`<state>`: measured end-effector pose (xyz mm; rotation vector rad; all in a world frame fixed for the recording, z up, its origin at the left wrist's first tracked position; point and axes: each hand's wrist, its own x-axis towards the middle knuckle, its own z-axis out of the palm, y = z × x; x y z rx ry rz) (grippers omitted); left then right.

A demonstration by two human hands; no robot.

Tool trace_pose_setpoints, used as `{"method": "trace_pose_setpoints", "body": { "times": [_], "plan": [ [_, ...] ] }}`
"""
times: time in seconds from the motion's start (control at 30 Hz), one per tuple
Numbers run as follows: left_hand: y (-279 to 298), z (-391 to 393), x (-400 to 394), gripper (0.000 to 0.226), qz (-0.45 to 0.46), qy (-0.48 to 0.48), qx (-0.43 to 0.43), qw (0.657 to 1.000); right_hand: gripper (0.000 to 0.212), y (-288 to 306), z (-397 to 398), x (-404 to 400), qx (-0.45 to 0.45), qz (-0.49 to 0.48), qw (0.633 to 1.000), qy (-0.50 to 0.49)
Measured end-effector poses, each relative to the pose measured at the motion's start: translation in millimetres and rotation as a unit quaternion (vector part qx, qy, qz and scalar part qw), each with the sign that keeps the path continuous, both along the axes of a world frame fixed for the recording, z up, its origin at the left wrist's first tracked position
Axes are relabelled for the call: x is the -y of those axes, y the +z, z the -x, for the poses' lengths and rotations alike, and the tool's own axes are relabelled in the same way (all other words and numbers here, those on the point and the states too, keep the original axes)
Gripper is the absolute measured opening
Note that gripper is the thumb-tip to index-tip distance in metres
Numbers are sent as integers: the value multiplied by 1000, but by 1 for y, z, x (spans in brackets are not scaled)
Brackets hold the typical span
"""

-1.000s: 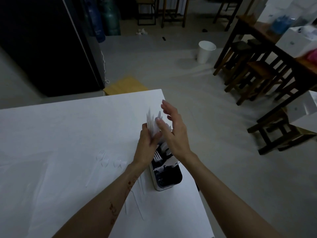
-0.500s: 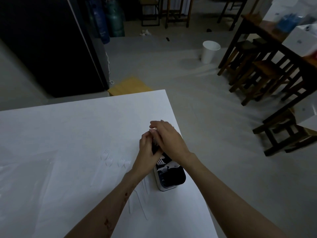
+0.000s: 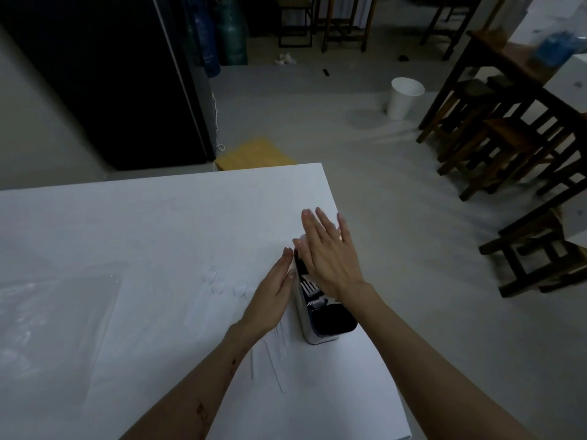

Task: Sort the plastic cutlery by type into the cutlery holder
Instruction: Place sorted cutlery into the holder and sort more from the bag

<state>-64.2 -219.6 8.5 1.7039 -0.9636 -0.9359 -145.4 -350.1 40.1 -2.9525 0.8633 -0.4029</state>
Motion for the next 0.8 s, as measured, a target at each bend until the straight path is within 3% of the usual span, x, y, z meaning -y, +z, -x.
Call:
{"method": "trace_pose_setpoints", "body": {
  "times": [0.07,0.2,0.33,0.4,0.57,0.67,0.8],
  "plan": [
    [-7,-6,-12,51,-38,19,21,999,62,9,-9,-15,52,-11,999,-3],
    [-38,-29,-54,51,-119,80,136,980,43,14,-29,-65,184,-49,978,81],
    [-63,-64,-106,49,-192,131,212,949,42,-32,-34,-113,102,-168,975,103],
    [-69,-81,-127,56,-218,74,247,941,42,-63,-30,-132,58,-201,976,62],
    [-83,-98,-155,83,-248,-136,342,896,71,-124,-24,-178,-91,-126,985,-70],
    [-93,-93,-161,87,-241,-176,341,891,72,-139,-26,-196,-110,-143,975,-127],
    [-94,-82,-173,77,-233,-141,357,894,70,-143,-32,-208,-80,-150,980,-104]
  ]
}}
